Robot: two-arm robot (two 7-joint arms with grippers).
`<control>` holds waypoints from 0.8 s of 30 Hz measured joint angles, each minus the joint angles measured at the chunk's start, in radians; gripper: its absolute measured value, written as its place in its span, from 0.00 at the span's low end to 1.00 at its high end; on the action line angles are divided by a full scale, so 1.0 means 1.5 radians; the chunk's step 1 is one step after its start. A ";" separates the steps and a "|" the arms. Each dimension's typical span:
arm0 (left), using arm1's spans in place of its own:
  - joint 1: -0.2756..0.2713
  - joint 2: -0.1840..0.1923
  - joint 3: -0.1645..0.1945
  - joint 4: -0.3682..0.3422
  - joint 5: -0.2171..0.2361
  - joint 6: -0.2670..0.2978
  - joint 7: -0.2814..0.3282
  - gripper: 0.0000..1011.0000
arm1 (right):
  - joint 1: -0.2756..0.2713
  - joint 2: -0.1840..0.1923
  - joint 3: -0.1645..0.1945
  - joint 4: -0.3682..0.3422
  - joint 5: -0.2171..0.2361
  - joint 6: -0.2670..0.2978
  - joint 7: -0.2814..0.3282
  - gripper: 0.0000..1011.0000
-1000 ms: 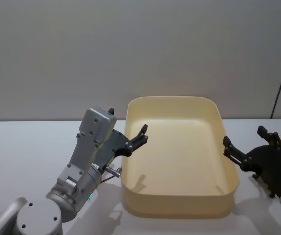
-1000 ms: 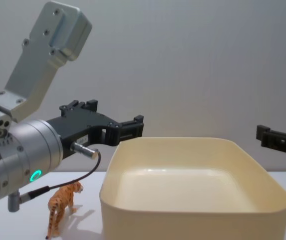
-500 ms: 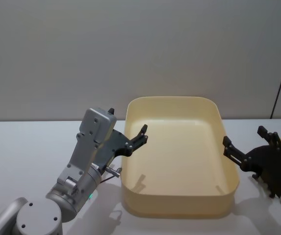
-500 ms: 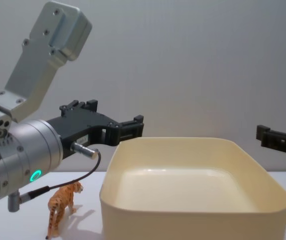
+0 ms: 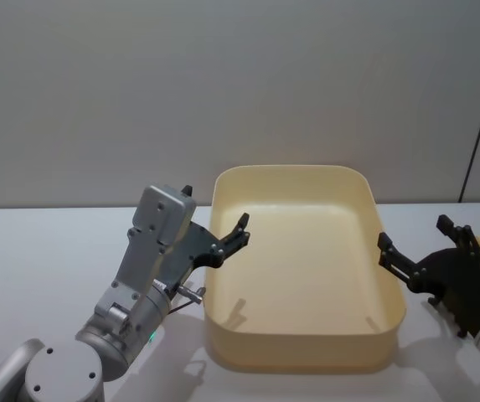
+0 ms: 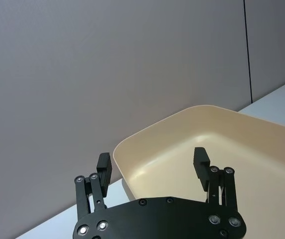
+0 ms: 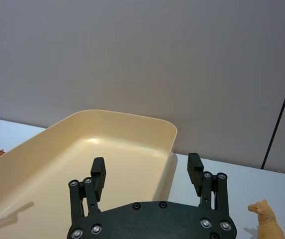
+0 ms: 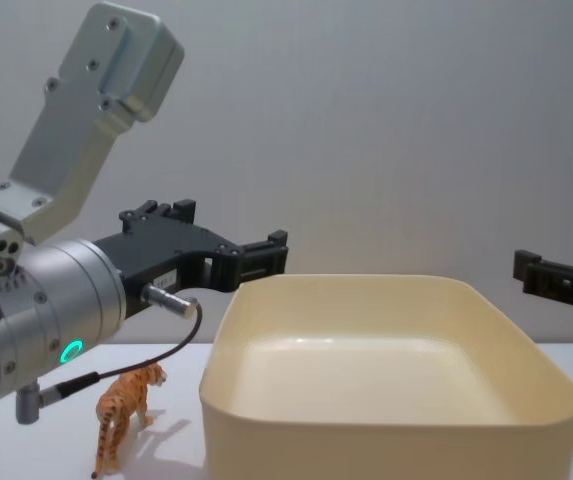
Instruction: Pick up the toy alternately with two hands and place it into the central storage box.
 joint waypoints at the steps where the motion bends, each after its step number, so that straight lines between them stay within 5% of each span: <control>1: 0.000 0.000 0.000 0.000 0.000 0.000 0.000 0.99 | 0.000 0.000 0.000 0.000 0.000 0.000 0.000 0.99; 24: 0.000 0.000 0.000 0.000 0.000 0.000 0.000 0.99 | -0.001 0.002 0.002 0.000 0.000 0.000 0.001 0.99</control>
